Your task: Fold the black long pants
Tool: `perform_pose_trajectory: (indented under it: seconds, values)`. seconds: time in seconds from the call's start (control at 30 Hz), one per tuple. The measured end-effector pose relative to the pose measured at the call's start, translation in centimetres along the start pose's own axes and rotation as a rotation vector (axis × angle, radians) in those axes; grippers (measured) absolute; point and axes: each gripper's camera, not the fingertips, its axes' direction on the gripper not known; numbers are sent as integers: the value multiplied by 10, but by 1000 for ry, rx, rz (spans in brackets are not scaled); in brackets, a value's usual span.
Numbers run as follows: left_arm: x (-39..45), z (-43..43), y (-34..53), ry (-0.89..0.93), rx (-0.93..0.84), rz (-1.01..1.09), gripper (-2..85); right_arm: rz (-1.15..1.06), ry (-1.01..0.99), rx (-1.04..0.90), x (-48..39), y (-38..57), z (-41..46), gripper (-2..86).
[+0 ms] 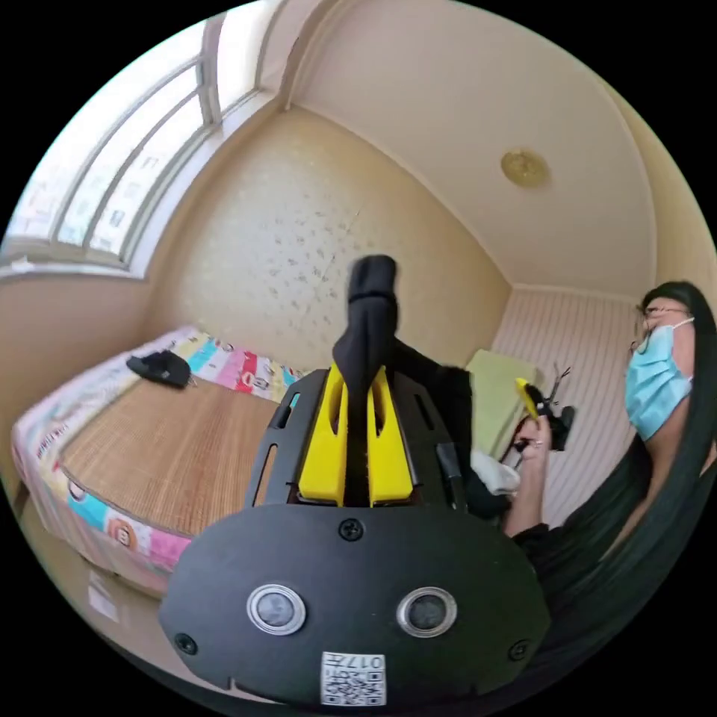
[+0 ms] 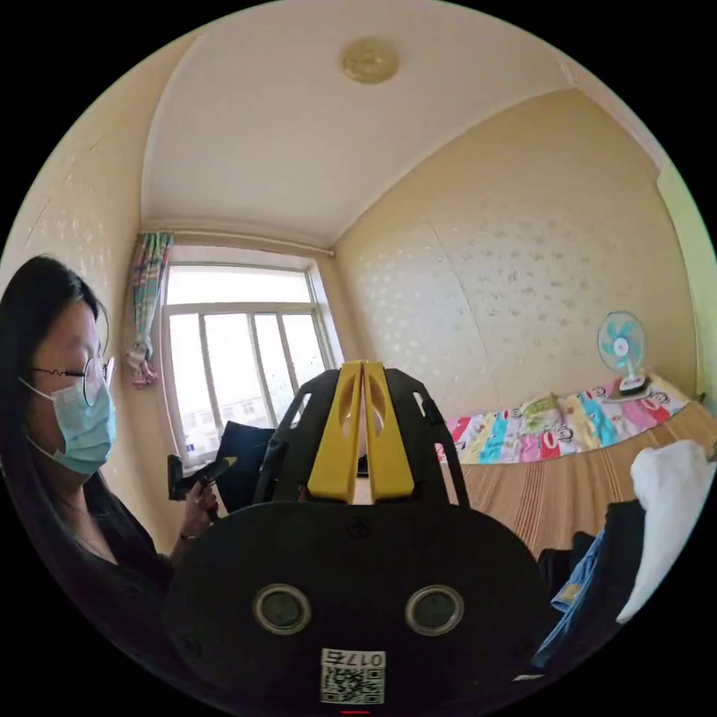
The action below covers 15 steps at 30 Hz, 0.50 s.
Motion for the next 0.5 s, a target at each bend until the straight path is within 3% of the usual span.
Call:
perform_pose_trajectory:
  seconds: [0.07,0.13,0.27,0.5]
  values:
    - [29,11,-5,48,-22,117,36,-138,54,-133,-19,-33,0,12]
    - [45,31,3,116,-66,126,36,-140,47,-240,-17,-29,22,23]
    - [93,56,35,103,-45,163,34,-150,-187,-435,-1,46,62,117]
    - [138,54,25,145,67,146,33,47,-477,-342,6,169,26,142]
